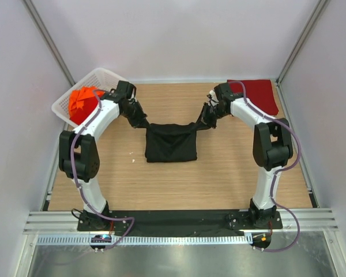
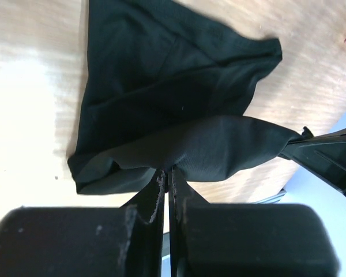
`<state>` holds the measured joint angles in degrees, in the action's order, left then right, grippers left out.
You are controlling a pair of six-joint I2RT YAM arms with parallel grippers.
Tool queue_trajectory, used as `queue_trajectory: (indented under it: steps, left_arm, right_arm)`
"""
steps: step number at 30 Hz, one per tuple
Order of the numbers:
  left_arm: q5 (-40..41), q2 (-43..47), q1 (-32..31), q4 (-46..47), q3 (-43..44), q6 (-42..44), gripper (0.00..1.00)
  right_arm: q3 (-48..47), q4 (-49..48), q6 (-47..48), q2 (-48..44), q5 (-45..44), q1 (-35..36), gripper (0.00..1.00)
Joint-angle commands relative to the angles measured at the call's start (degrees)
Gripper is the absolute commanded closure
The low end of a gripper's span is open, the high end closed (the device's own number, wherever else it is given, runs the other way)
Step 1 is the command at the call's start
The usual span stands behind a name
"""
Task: Fold and stack the t-shirts
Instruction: Fold the tshirt
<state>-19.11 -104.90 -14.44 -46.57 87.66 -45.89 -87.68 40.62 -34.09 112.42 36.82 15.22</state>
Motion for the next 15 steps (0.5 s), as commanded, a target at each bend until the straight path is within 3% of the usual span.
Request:
queue_trajectory:
  steps: [1,14,15]
  left_arm:
    - [-1.7,-1.0,1.0,1.7,4.1,1.3,1.0]
    - [-1.5,-10.8,3.2,6.8,8.8,1.8,0.98]
    - [-2.0,-13.1,3.4,6.8,10.8,1.7,0.96]
  right_arm:
    - [-4.4,-1.4,0.3,1.2,2.1,-0.6,0.99]
    - [-10.8,-8.1,-5.6,9.7,2.5,-2.0,0.99]
    - [-12.2,-8.3,-5.7,11.5,3.0,-2.2,0.94]
